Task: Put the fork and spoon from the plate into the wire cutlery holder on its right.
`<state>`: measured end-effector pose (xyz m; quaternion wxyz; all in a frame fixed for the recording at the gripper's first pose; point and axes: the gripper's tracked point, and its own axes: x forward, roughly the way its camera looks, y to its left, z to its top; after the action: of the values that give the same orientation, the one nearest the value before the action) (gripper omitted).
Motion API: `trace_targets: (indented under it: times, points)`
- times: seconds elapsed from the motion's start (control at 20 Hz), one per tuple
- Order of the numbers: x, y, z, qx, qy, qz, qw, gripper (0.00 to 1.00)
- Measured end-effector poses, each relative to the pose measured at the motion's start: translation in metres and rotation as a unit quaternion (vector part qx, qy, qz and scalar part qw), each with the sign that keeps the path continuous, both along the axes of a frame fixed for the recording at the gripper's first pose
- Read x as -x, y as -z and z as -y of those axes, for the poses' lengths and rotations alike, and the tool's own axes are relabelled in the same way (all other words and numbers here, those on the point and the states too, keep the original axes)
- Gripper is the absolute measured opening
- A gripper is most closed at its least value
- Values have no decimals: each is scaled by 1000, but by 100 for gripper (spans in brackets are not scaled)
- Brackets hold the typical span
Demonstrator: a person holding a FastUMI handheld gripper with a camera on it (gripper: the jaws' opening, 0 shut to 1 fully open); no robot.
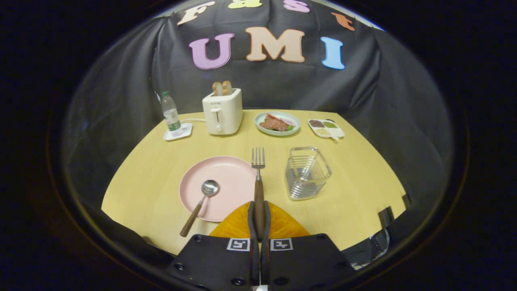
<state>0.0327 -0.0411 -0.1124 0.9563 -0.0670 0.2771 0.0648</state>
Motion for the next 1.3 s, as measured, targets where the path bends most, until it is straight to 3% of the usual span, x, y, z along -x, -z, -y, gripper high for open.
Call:
trace_targets:
  times: [0.35, 0.6, 0.8, 1.3]
  points:
    - [-20, -32, 61, 17, 7, -77, 997, 4]
    - [-31, -25, 95, 57, 14, -163, 985, 4]
    - [-40, -11, 99, 70, 6, -229, 971, 4]
    - [-76, 8, 87, 81, 0, -308, 948, 6]
